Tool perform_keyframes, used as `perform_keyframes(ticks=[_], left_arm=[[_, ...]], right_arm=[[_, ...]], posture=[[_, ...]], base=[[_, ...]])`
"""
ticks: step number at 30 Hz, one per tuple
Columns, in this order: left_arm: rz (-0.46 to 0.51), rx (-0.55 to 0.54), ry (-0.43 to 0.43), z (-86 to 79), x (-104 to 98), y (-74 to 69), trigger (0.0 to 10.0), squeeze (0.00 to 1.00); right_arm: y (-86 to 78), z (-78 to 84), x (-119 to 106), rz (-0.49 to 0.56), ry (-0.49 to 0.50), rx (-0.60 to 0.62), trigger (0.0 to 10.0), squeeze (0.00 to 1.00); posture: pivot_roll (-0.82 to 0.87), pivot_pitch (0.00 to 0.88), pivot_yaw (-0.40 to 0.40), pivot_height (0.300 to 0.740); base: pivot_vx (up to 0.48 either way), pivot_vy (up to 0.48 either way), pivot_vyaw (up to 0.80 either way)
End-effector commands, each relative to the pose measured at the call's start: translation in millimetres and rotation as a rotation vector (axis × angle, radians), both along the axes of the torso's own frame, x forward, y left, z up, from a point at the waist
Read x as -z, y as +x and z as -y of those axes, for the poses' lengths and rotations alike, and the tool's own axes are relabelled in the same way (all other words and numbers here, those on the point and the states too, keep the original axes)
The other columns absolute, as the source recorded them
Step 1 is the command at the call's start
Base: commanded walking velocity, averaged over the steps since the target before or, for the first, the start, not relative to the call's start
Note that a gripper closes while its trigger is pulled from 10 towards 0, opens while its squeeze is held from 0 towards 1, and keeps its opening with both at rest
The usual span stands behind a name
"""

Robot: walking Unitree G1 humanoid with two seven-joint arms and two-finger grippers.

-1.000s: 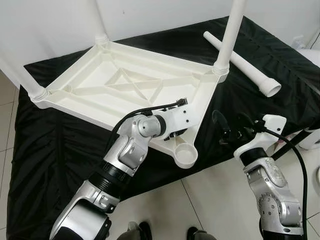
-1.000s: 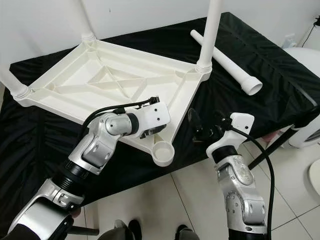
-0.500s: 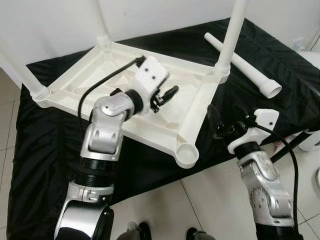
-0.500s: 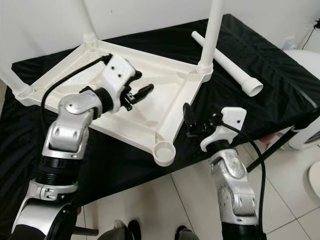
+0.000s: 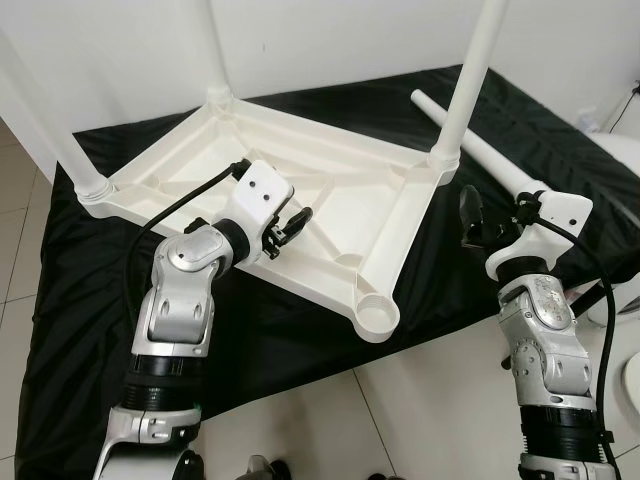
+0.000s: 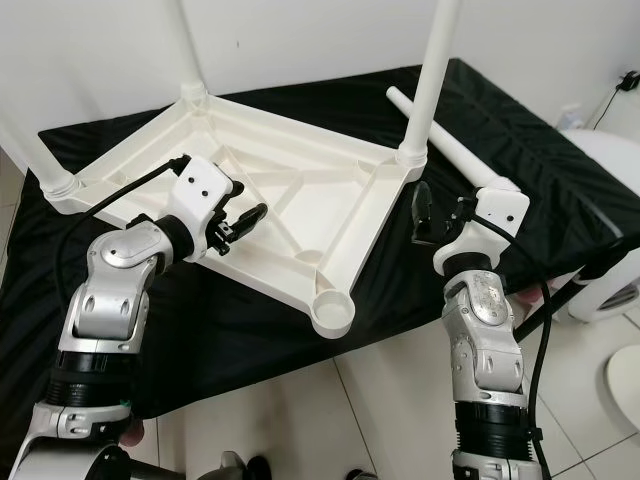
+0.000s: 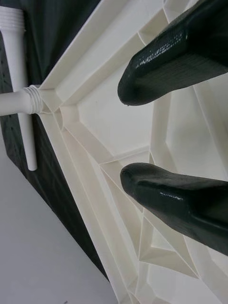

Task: Building children table

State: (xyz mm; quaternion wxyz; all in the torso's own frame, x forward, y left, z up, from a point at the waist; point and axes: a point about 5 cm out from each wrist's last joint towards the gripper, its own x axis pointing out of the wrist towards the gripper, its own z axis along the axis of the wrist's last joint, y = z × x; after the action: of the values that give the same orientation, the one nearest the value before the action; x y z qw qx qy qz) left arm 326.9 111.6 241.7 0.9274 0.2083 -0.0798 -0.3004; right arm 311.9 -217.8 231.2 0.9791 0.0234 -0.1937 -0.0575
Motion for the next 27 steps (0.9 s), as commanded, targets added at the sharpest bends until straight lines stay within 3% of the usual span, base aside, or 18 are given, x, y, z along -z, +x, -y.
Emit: perform_keyframes(ticks=[1,9,14,22,27], left_arm=[[0.071,-0.214,-0.102,-10.4,-2.3,2.4,10.0,0.00],[0.065,-0.283,-0.196,-11.8,-0.6,5.1,10.0,0.00],[0.000,-0.307,-0.291,-10.1,5.0,5.6,10.0,0.00],[0.006,-0.363,-0.380,-23.9,-0.1,11.1,10.0,0.00],[0.054,-0.393,-0.334,-29.9,-1.7,15.8,10.0,0.00]], right_arm=[[3.5,5.8,1.6,-0.007,-0.017,0.033,10.0,0.00],[10.8,11.3,0.8,-0.010,-0.040,0.062,10.0,0.00],[16.8,14.7,5.6,-0.033,-0.054,0.080,10.0,0.00],[27.3,21.6,5.8,-0.047,-0.102,0.098,10.0,0.00],[31.6,19.7,3.9,-0.043,-0.102,0.087,10.0,0.00]], posture=[[-0.07,0.064,0.036,0.740],[-0.07,0.051,0.035,0.740],[-0.07,0.037,0.029,0.740],[-0.08,0.011,0.008,0.740],[-0.08,0.003,0.007,0.740]], base=[[0.000,0.000,0.00],[0.000,0.000,0.00],[0.000,0.000,0.00],[0.000,0.000,0.00],[0.000,0.000,0.00]])
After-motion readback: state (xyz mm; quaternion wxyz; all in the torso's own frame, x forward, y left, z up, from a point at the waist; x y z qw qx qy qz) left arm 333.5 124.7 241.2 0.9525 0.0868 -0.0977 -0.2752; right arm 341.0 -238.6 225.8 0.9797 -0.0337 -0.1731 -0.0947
